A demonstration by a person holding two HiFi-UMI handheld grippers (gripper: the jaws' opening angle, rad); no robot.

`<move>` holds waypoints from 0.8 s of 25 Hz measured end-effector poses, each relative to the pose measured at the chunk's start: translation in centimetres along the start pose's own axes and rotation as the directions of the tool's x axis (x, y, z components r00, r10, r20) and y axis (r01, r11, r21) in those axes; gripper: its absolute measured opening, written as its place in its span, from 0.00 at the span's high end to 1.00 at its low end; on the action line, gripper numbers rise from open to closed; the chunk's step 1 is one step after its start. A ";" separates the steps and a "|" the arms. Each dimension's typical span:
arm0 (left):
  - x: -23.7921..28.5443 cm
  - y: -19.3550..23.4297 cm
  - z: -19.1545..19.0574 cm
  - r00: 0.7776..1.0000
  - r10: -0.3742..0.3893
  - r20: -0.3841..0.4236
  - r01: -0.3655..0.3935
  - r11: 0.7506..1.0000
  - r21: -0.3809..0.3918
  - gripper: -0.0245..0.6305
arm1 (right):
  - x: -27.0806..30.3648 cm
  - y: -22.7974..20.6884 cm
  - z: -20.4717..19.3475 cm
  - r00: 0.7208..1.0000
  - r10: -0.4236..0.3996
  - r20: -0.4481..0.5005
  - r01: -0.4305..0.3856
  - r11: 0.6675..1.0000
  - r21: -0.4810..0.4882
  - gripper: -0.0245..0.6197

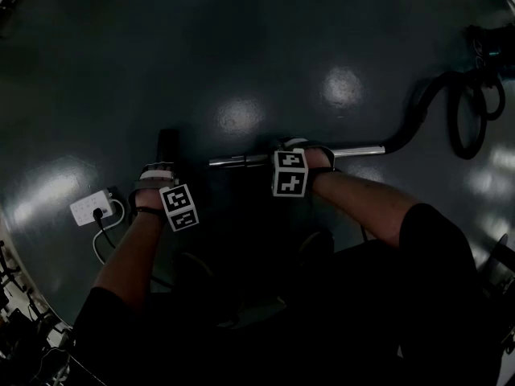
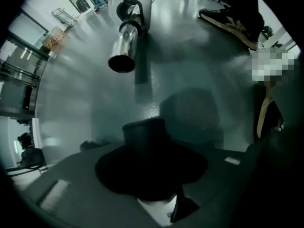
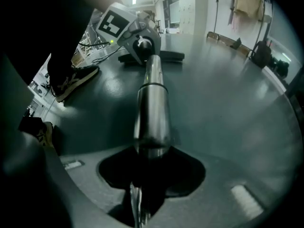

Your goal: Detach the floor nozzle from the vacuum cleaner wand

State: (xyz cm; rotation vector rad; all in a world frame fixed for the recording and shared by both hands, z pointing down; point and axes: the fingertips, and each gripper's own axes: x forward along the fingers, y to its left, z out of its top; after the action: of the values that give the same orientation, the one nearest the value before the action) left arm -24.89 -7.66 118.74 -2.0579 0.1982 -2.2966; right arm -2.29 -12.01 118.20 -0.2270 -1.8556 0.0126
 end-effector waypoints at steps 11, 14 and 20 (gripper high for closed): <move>-11.2 2.5 0.6 0.948 0.029 0.316 0.055 0.966 -0.254 0.53 | -7.6 -0.4 1.5 0.988 -0.089 0.126 0.052 0.961 0.272 0.34; -20.8 2.9 0.1 0.914 0.109 0.392 0.072 0.905 -0.420 0.56 | -14.9 0.7 2.3 0.970 -0.168 0.173 0.069 0.879 0.472 0.34; -43.8 0.6 -1.4 0.856 0.304 0.418 0.094 0.704 -0.704 0.61 | -34.5 7.3 5.4 0.895 -0.319 0.313 -0.015 0.678 0.735 0.34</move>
State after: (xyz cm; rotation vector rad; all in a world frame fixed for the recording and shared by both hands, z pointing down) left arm -21.36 -2.72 75.37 -2.7896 1.3132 -1.6174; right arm 3.20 -9.86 83.00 0.5446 -2.1375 0.7295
